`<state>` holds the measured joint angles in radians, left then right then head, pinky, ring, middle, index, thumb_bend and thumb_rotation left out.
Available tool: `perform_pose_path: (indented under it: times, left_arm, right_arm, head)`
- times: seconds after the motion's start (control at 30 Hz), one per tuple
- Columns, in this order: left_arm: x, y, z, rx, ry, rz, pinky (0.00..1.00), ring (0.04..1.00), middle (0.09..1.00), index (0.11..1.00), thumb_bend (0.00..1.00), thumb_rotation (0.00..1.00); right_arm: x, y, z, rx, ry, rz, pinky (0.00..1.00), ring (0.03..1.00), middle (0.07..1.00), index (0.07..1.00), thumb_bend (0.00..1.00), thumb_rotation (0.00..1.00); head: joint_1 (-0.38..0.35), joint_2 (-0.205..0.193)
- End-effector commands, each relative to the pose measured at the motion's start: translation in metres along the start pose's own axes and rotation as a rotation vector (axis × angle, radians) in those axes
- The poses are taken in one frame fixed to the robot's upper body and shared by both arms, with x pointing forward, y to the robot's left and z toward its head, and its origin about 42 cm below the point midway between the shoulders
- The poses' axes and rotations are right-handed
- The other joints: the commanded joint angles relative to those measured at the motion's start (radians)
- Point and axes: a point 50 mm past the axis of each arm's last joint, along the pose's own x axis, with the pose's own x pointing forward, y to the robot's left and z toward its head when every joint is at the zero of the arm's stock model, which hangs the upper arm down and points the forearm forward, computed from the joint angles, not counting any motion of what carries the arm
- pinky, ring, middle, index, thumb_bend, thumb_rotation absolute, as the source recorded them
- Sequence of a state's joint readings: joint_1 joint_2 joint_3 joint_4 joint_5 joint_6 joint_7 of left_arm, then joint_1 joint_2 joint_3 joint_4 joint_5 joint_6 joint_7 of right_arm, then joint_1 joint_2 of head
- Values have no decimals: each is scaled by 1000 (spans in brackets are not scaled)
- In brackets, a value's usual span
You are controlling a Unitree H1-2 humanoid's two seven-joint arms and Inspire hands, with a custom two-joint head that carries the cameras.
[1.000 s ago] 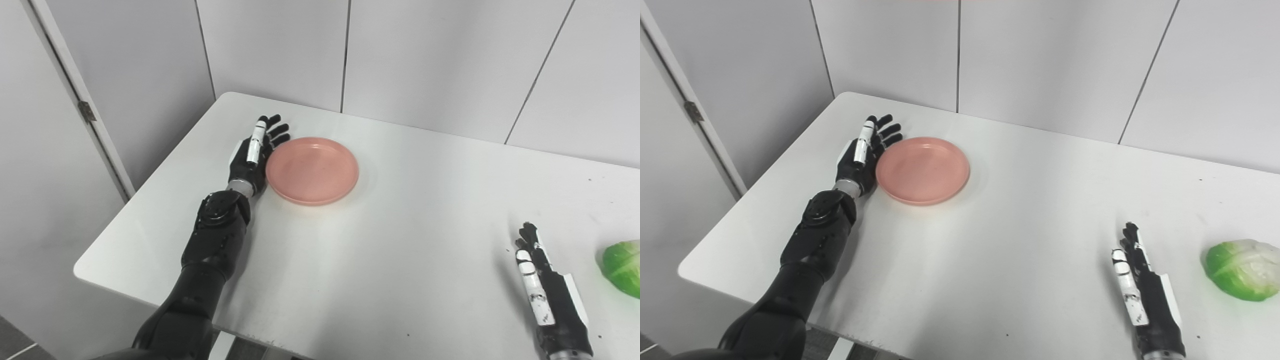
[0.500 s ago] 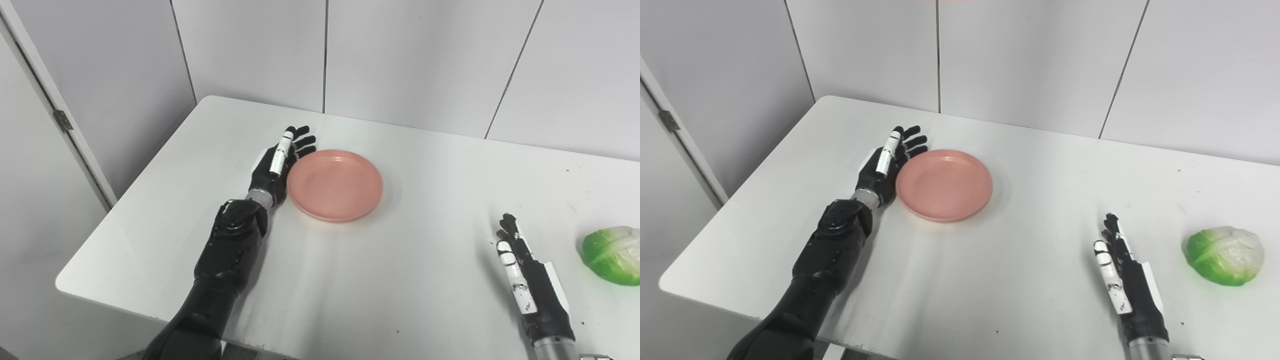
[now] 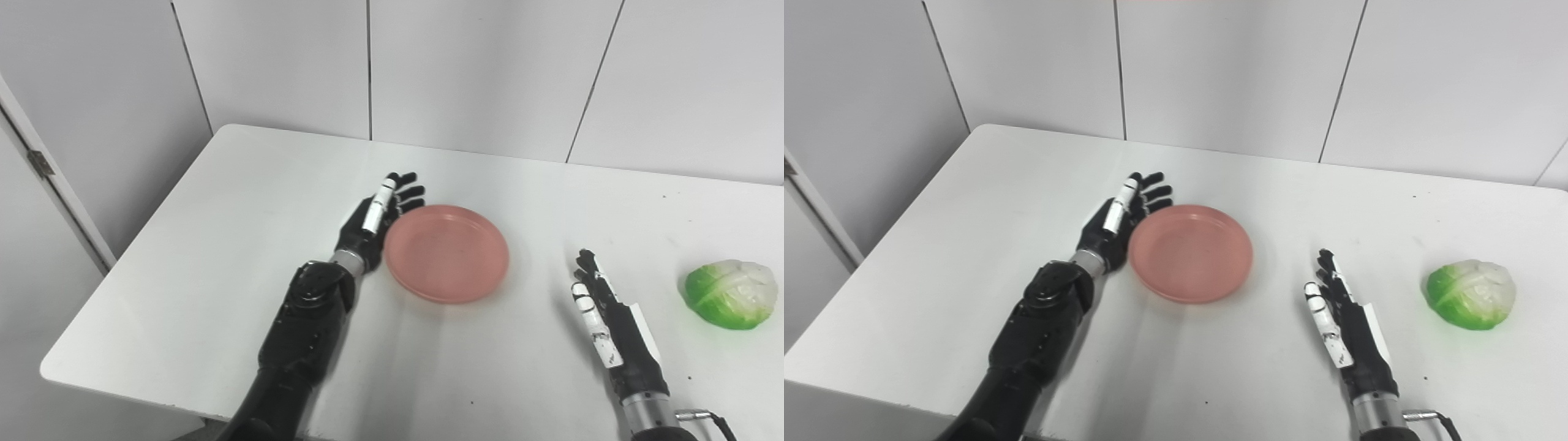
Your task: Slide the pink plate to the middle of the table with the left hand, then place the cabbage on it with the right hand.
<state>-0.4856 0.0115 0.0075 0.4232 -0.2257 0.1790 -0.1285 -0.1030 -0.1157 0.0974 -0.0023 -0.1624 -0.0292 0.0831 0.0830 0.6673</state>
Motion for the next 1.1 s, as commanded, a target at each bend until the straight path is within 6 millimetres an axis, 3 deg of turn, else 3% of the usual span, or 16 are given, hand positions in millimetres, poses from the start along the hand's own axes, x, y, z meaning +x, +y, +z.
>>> perform_pose_path:
  times: [0.0, 0.33, 0.9, 1.03, 1.07]
  left_arm:
    - [-2, -11, -4, -3, 20, -21, 871, 850, 848, 846, 481, 1000]
    - [-15, -19, -21, -54, 34, -24, 869, 859, 854, 855, 470, 1000]
    - [-20, 3, -33, -53, 48, -7, 864, 874, 868, 867, 481, 1000]
    - [-21, 8, -39, -44, 55, 3, 855, 867, 864, 864, 482, 1000]
    - [-21, 9, -39, -43, 56, 4, 853, 865, 863, 864, 484, 1000]
  right_arm:
    - [4, 7, 2, 3, -27, 8, 912, 938, 956, 961, 355, 1000]
    - [6, 15, 4, -1, -16, 5, 916, 936, 956, 956, 396, 1000]
    - [9, 18, 1, -3, -25, -16, 914, 935, 947, 951, 430, 1000]
    - [11, 14, 6, -12, -49, -45, 905, 945, 962, 954, 437, 1000]
    - [11, 13, 6, -20, -55, -51, 897, 941, 959, 952, 445, 1000]
  head:
    - [-10, 1]
    - [-73, 16]
    - [-175, 25]
    - [-214, 18]
    - [-268, 11]
